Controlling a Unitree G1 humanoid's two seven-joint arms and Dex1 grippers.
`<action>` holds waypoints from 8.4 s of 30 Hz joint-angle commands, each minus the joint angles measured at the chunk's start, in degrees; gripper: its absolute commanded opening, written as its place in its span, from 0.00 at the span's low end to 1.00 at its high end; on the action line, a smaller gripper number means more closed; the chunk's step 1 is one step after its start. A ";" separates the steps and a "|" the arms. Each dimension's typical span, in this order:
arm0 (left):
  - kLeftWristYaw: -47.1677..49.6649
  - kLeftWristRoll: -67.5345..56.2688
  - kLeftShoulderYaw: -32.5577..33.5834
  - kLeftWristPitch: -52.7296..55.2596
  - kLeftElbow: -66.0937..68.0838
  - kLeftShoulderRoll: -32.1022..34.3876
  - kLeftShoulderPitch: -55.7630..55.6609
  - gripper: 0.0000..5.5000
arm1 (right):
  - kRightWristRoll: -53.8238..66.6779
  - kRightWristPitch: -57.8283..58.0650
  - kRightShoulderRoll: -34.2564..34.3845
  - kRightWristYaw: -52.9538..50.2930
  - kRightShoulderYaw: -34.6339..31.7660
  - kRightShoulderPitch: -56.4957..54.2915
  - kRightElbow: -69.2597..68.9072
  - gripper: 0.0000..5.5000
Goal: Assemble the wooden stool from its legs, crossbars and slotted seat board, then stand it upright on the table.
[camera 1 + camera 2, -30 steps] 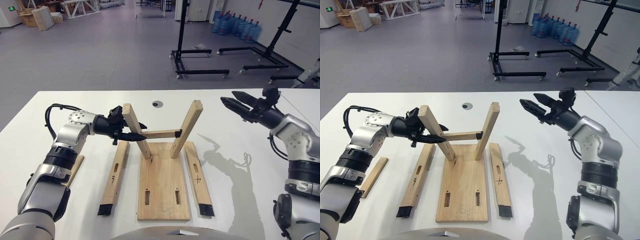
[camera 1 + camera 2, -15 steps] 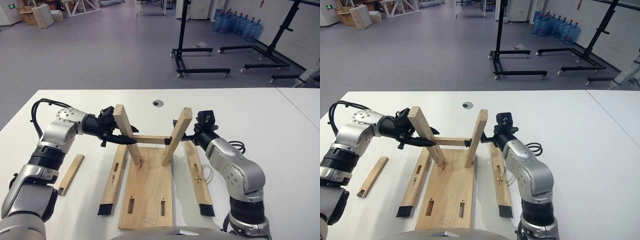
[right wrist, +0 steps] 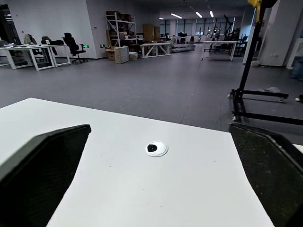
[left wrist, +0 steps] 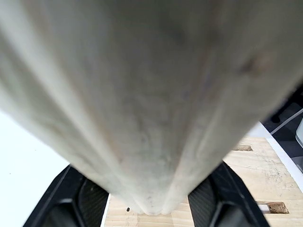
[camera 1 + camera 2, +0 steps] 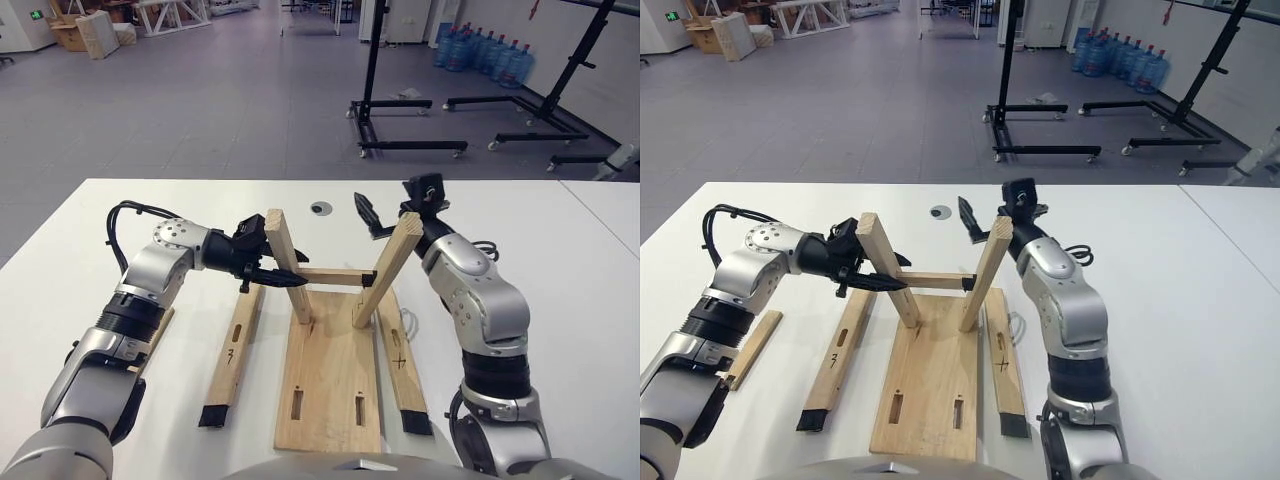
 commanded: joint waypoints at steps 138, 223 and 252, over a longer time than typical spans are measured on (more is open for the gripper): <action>36.58 5.82 16.08 -4.92 -39.29 1.78 14.86 0.30 | 68.84 -2.20 2.98 -8.10 -1.00 -5.46 -5.77 0.07; 45.99 -4.41 21.86 5.73 -55.74 1.24 37.41 0.53 | 60.33 0.73 -12.86 -32.66 -10.44 41.47 -23.15 0.07; 46.49 -0.37 19.04 3.77 -54.83 -0.09 37.25 0.53 | 29.18 6.24 -20.74 -20.73 2.30 34.19 -16.69 0.07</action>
